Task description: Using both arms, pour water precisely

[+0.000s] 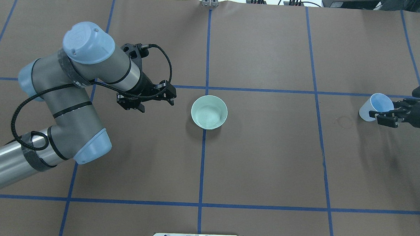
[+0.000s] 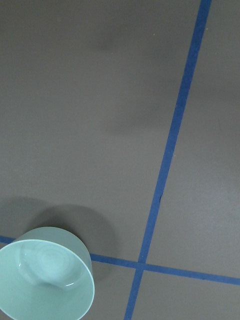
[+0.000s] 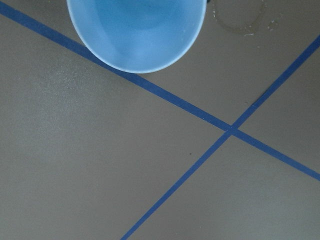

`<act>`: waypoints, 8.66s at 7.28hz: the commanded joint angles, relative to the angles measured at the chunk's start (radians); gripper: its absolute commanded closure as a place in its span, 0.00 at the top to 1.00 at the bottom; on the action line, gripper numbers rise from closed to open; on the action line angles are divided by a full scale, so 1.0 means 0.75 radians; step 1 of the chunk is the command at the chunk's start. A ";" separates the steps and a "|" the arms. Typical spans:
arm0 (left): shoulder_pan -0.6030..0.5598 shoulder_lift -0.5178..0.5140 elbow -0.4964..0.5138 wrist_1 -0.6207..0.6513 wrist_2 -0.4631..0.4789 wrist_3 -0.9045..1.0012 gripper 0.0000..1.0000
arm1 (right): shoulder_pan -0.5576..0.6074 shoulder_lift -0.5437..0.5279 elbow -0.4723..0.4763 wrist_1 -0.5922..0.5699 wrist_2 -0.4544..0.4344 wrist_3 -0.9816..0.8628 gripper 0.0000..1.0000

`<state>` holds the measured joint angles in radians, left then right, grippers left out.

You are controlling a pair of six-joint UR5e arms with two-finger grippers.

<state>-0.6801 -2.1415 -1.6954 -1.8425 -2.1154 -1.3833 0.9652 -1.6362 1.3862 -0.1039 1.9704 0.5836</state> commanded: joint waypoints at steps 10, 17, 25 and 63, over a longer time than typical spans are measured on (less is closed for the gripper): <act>-0.257 0.182 0.019 0.000 -0.141 0.439 0.99 | -0.521 0.839 0.469 -1.520 -0.564 -0.029 0.59; -0.261 0.184 0.029 -0.002 -0.143 0.439 0.99 | -0.661 0.873 0.494 -1.526 -0.711 0.114 0.33; -0.259 0.184 0.019 -0.002 -0.151 0.427 0.99 | -0.682 0.877 0.502 -1.575 -0.727 0.116 0.00; -0.259 0.215 0.011 -0.006 -0.170 0.437 0.99 | -0.790 1.167 0.507 -2.502 -1.227 -0.943 0.00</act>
<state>-0.8744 -1.9804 -1.6864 -1.8469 -2.2427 -1.0554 0.3523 -0.7334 1.7158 -1.9828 0.9987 -0.2099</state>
